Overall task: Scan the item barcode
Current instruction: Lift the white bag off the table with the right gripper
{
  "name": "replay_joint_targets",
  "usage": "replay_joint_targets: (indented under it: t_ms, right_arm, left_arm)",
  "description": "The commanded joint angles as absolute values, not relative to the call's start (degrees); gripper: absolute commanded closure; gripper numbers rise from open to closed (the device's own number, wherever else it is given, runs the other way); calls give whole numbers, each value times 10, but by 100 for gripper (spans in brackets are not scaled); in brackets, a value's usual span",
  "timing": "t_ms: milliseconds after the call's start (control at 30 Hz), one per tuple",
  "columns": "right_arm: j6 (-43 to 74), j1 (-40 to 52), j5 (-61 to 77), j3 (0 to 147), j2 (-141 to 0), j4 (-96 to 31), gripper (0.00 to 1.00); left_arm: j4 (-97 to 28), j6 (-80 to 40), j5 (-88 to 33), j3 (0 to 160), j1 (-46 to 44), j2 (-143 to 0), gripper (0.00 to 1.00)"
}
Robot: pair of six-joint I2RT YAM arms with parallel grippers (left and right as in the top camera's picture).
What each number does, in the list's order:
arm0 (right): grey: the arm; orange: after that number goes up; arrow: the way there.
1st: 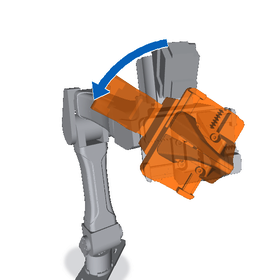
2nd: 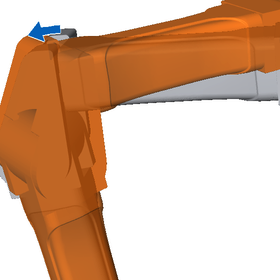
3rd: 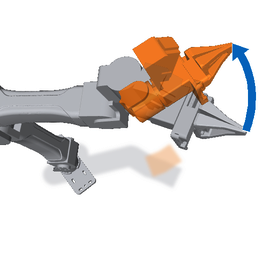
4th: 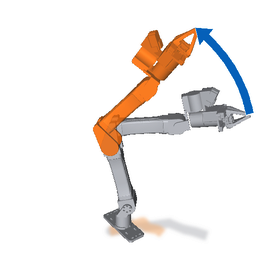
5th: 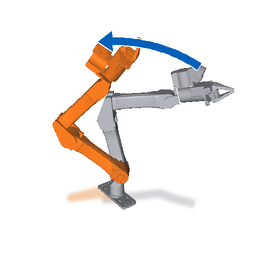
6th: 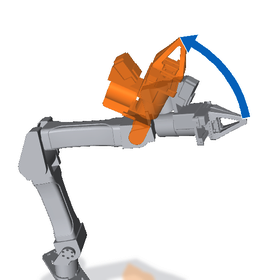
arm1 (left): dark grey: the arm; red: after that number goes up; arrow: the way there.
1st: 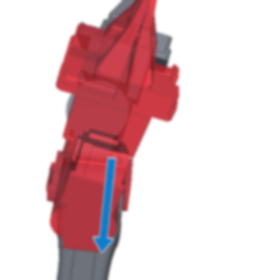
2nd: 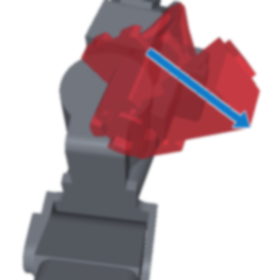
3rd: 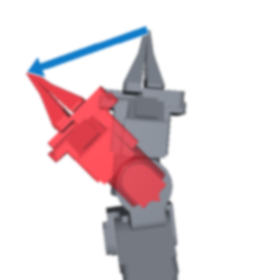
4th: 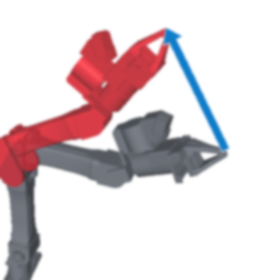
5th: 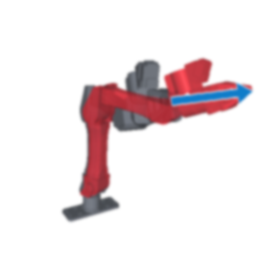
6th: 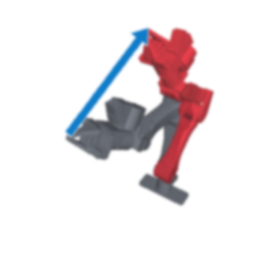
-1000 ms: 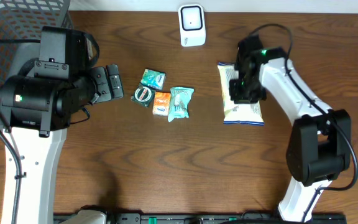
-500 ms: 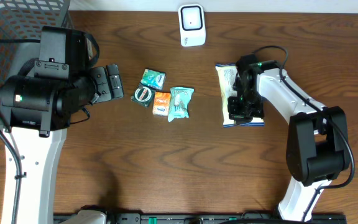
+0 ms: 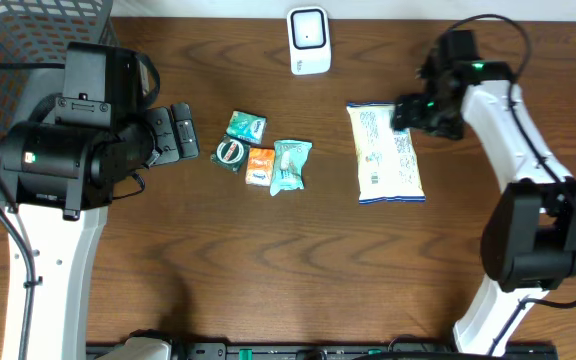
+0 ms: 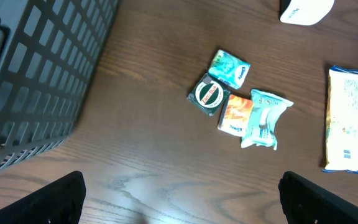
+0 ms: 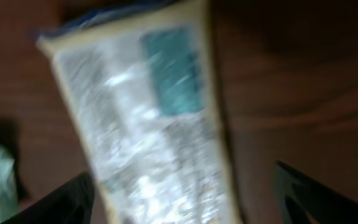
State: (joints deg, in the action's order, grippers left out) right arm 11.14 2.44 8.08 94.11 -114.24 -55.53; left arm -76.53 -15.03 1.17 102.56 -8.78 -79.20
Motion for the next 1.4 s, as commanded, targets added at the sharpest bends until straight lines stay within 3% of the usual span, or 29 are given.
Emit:
replay_joint_targets:
  t_ms: [0,67,633,700,767,833,900,933,1367]
  right_arm:
    - [42,-8,186,942,-1174,-541,6]
    - [4,-15,240,942,-1190,-534,1]
    - [-1,10,281,940,-1319,-540,3]
    - [-1,19,281,940,-1336,-541,11]
    - [-1,29,280,940,-1355,-542,31]
    - [-1,38,280,940,-1371,-542,57]
    - [3,44,281,940,-1377,-543,94]
    - [11,45,285,940,-1377,-545,99]
    - [17,20,538,967,-1245,-554,99]
  left_arm:
    - [-768,-153,8,1022,-86,-791,2]
    - [-768,-153,8,1022,-86,-791,2]
    - [-768,-153,8,1022,-86,-791,2]
    - [-768,-153,8,1022,-86,-791,2]
    - [-768,-153,8,1022,-86,-791,2]
    - [-768,-153,8,1022,-86,-791,2]
    - [-768,-153,8,1022,-86,-791,2]
    - [-768,-153,8,1022,-86,-791,2]
    - [-768,-153,8,1022,-86,-791,2]
